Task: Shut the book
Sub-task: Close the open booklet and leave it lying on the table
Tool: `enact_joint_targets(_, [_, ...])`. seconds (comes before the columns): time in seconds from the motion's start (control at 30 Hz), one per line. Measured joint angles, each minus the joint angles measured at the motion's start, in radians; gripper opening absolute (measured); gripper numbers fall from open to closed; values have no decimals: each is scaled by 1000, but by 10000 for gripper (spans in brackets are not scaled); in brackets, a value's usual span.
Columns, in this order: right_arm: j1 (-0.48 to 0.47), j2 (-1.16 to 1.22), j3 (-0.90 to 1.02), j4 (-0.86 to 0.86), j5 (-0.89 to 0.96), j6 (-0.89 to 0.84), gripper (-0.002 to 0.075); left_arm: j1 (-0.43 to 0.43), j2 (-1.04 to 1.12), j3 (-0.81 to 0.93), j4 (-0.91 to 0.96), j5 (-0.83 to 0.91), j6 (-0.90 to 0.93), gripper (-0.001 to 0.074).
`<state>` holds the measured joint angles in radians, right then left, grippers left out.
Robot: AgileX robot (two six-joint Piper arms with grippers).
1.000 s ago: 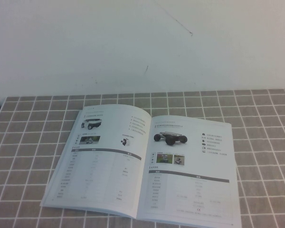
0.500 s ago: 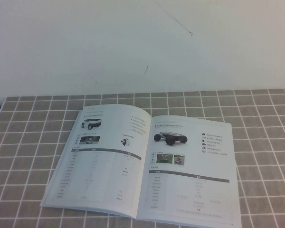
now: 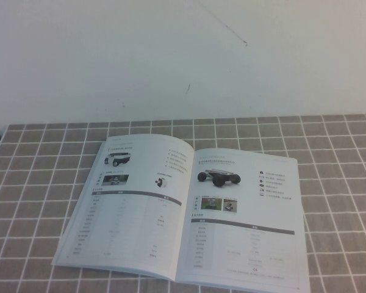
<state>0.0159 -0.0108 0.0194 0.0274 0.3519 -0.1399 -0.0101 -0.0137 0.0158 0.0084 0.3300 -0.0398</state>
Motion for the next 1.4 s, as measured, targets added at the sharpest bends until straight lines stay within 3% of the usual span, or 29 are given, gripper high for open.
enact_joint_targets(1.07, [0,0,0,0,-4,-6,-3,0,0,0,8,-12,2,-4])
enact_joint_targets(1.2, [0,0,9,0,-61,-11,-3,0,0,6,17,-122,4,-4])
enact_joint_targets(1.4, [0,0,9,-2,-366,-31,-3,0,0,6,20,-529,4,-4])
